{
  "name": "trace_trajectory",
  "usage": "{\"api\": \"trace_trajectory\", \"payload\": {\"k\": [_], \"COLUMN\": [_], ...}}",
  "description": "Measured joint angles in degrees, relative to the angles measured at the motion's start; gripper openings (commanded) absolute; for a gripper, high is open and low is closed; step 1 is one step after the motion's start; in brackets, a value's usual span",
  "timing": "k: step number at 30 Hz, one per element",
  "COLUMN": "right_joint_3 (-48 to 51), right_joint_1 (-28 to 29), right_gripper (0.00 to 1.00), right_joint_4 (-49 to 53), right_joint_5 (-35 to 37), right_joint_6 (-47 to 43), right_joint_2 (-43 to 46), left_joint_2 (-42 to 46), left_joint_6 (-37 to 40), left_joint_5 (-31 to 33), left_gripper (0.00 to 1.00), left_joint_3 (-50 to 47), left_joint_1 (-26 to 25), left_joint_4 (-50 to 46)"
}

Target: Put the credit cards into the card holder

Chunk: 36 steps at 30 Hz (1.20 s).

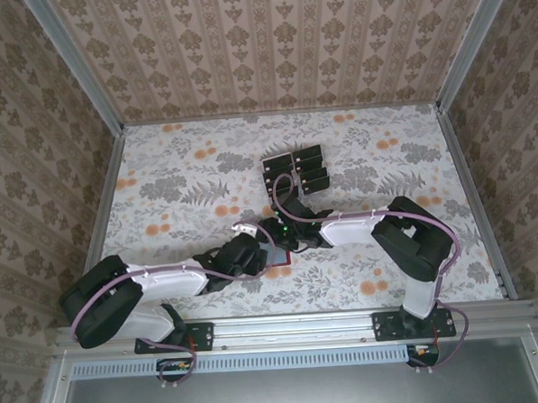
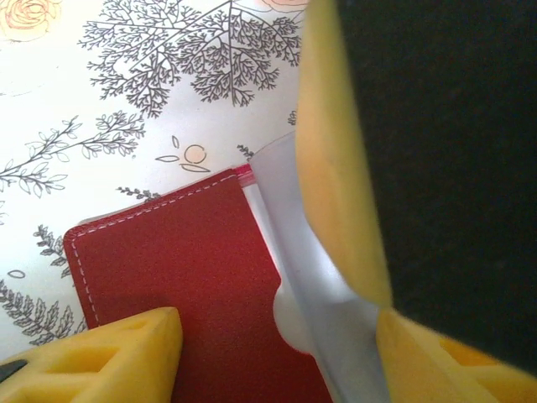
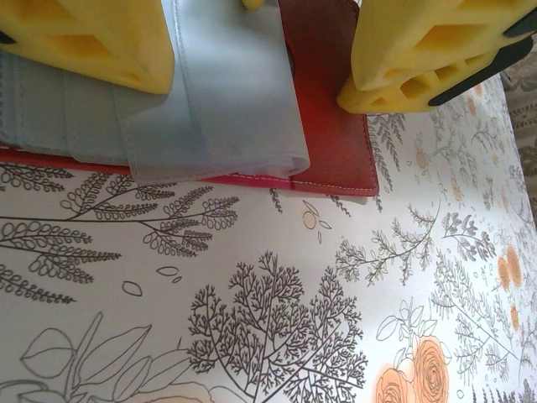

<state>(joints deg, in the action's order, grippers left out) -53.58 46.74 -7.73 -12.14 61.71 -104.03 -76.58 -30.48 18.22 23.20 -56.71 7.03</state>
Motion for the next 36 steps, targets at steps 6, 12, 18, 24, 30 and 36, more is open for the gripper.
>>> {"api": "trace_trajectory", "payload": {"k": [6,12,18,24,30,36], "right_joint_3": [0.0,0.0,0.0,0.0,0.0,0.0], "right_joint_1": [0.0,0.0,0.0,0.0,0.0,0.0], "right_gripper": [0.59,0.60,0.60,0.61,0.60,0.60], "right_joint_4": [-0.7,-0.9,-0.9,-0.9,-1.4,-1.5], "right_joint_5": [-0.3,-0.3,-0.3,-0.3,-0.4,-1.1], "right_joint_6": [0.1,0.2,0.2,0.2,0.2,0.1], "right_joint_2": [-0.1,-0.1,-0.1,-0.3,-0.5,-0.5], "left_joint_2": [2.4,2.8,4.9,9.8,12.9,12.9], "left_joint_6": [-1.7,-2.4,-3.2,-4.6,-5.5,-6.0], "left_joint_5": [1.0,1.8,2.8,4.4,5.5,5.6], "left_gripper": [0.63,0.63,0.63,0.63,0.63,0.63], "left_joint_3": [-2.5,-3.1,-4.5,-7.0,-8.8,-9.0], "left_joint_1": [-0.3,-0.3,-0.3,-0.3,-0.2,-0.1], "left_joint_4": [0.8,1.0,0.7,-2.2,-4.8,-5.0]}}
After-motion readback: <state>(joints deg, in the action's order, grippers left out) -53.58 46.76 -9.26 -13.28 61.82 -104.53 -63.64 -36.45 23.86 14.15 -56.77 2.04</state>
